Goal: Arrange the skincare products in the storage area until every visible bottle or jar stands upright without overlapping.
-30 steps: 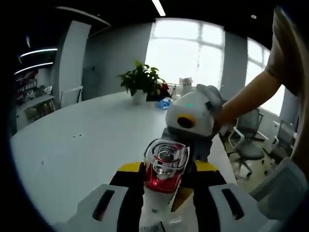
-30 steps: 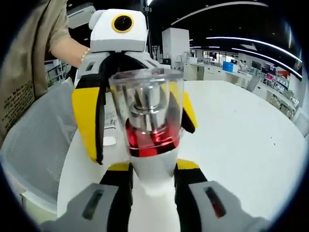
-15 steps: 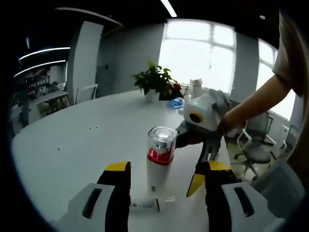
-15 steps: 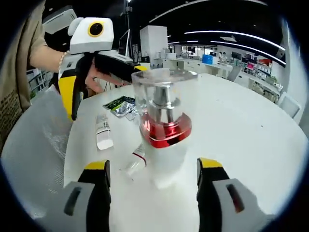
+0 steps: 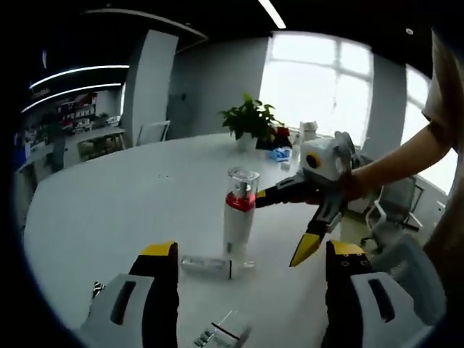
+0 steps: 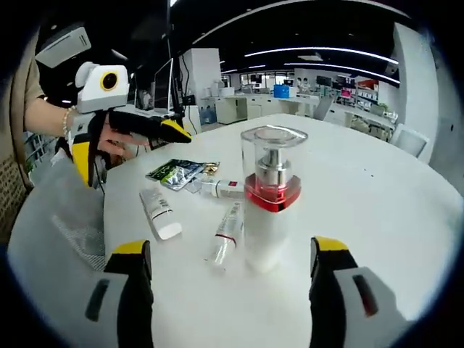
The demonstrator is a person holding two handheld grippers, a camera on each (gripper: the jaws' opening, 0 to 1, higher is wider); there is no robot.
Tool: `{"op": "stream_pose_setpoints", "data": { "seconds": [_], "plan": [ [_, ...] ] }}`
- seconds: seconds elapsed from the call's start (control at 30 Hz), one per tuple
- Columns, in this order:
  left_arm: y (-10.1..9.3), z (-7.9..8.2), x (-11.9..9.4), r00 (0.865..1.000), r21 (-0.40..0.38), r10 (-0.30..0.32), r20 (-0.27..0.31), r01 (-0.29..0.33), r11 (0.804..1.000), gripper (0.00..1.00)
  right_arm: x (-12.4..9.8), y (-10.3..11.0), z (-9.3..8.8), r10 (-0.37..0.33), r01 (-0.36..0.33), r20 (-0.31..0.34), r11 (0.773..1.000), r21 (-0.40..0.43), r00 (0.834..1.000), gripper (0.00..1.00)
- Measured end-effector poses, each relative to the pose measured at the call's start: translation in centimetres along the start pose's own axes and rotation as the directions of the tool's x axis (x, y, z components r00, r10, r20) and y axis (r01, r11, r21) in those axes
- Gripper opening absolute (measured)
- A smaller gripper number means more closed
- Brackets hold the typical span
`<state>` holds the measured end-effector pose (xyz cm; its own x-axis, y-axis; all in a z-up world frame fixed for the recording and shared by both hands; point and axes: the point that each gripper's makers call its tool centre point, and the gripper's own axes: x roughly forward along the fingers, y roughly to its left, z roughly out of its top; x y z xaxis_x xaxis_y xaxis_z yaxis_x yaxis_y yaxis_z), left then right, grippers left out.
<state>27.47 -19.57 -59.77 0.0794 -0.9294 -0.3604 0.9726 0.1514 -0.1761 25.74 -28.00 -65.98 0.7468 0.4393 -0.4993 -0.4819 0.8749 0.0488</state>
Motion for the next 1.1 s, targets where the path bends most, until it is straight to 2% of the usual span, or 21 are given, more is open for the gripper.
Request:
{"op": "stream_pose_setpoints", "data": {
  "seconds": [0.27, 0.37, 0.5, 0.67, 0.87, 1.1],
  "plan": [
    [0.2, -1.4, -4.7, 0.995, -0.041, 0.1, 0.013, -0.099, 0.994, 0.91, -1.8, 2.1, 0.3, -0.065, 0.062, 0.035, 0.995, 0.074, 0.997, 0.98],
    [0.1, -1.9, -6.3, 0.991, -0.067, 0.133, 0.023, -0.131, 0.989, 0.93, -2.3, 3.1, 0.4, -0.083, 0.075, 0.059, 0.989, 0.127, 0.995, 1.0],
    [0.1, -2.8, -8.2, 0.984, -0.106, 0.176, 0.032, -0.172, 0.979, 0.96, -2.6, 4.1, 0.1, -0.091, 0.083, 0.053, 0.988, 0.132, 0.994, 1.0],
    [-0.1, -4.2, -10.4, 0.978, -0.137, 0.208, 0.016, -0.204, 0.969, 0.96, -3.1, 5.5, -0.4, -0.096, 0.089, 0.044, 0.985, 0.146, 0.994, 1.0],
    [0.2, -5.1, -13.0, 0.967, -0.163, 0.256, 0.013, -0.251, 0.954, 0.97, -3.6, 6.7, -1.1, -0.096, 0.089, 0.032, 0.981, 0.171, 0.995, 1.0],
    [0.5, -6.1, -15.9, 0.944, -0.204, 0.329, 0.019, -0.319, 0.926, 0.97, -3.7, 8.2, -1.6, -0.096, 0.087, 0.033, 0.977, 0.195, 0.995, 1.0]
  ]
}}
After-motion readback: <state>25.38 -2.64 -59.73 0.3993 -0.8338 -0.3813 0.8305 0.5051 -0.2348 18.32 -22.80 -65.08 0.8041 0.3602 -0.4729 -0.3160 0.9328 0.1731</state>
